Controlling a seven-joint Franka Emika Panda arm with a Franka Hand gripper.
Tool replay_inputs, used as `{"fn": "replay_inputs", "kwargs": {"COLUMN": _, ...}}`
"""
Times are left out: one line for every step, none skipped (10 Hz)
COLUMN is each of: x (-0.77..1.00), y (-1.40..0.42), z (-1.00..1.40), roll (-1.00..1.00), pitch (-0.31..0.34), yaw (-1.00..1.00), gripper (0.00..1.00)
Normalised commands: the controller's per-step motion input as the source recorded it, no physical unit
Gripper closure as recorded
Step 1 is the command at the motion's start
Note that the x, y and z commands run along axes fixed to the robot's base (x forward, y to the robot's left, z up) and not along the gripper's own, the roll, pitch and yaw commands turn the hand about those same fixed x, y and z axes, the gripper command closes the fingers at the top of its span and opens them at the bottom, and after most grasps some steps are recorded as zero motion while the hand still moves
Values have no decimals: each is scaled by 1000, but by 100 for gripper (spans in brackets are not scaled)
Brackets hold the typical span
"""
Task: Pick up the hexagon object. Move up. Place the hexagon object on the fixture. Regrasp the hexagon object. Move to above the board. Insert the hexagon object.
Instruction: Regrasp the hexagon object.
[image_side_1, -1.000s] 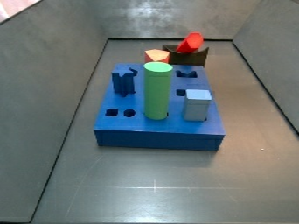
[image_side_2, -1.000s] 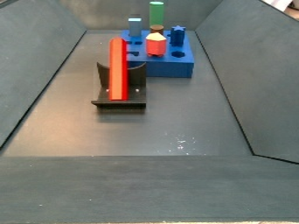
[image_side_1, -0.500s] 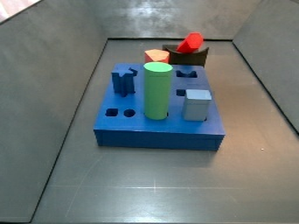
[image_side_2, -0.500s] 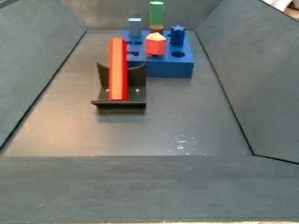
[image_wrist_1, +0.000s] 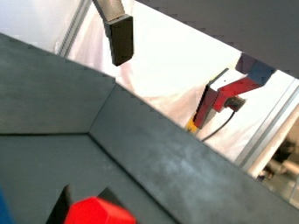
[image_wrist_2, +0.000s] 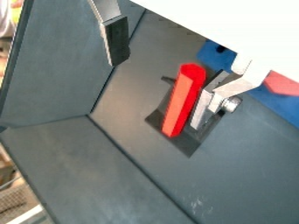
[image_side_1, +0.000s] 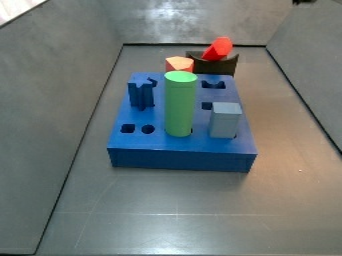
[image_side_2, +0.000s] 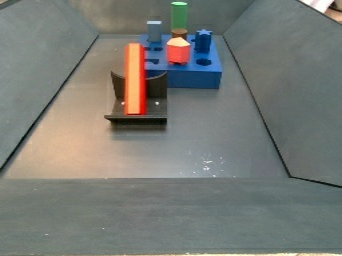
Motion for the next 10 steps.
{"fn": "replay_inputs", "kwargs": {"x": 253, "y": -51, "z": -9, "roll": 294, "pitch": 137, "yaw": 252, "gripper": 0}}
{"fn": "replay_inputs", "kwargs": {"x": 264, "y": -41, "z": -1, "roll": 193, "pitch": 79, "yaw": 257, "gripper": 0}}
{"fn": "replay_inputs", "kwargs": {"x": 256, "y": -47, "z": -10, "roll": 171, "pitch": 40, "yaw": 249, "gripper": 0}}
{"fn": "replay_inputs", "kwargs": {"x": 244, "y": -51, "z": -8, "roll": 163, "pitch": 13, "yaw": 225, "gripper": 0}}
{"fn": "replay_inputs", "kwargs": {"x": 239, "y": -55, "z": -10, "roll": 162, "pitch": 7, "yaw": 203, "gripper": 0}}
{"fn": "replay_inputs", "kwargs": {"x": 239, "y": -56, "z": -11, "roll": 161, "pitch": 5, "yaw": 166, "gripper": 0}}
{"fn": "replay_inputs", "kwargs": {"x": 239, "y": -55, "z": -11, "roll": 160, "pitch": 4, "yaw": 141, "gripper": 0}}
{"fn": "replay_inputs", "kwargs": {"x": 237, "y": -54, "z": -13, "roll": 161, "pitch": 5, "yaw": 119, "gripper": 0}}
{"fn": "replay_inputs", "kwargs": {"x": 236, "y": -52, "z": -16, "roll": 162, "pitch": 6, "yaw": 107, "gripper": 0}}
{"fn": "replay_inputs", "kwargs": {"x": 234, "y": -51, "z": -17, "roll": 161, "pitch": 8, "yaw": 99, "gripper": 0}}
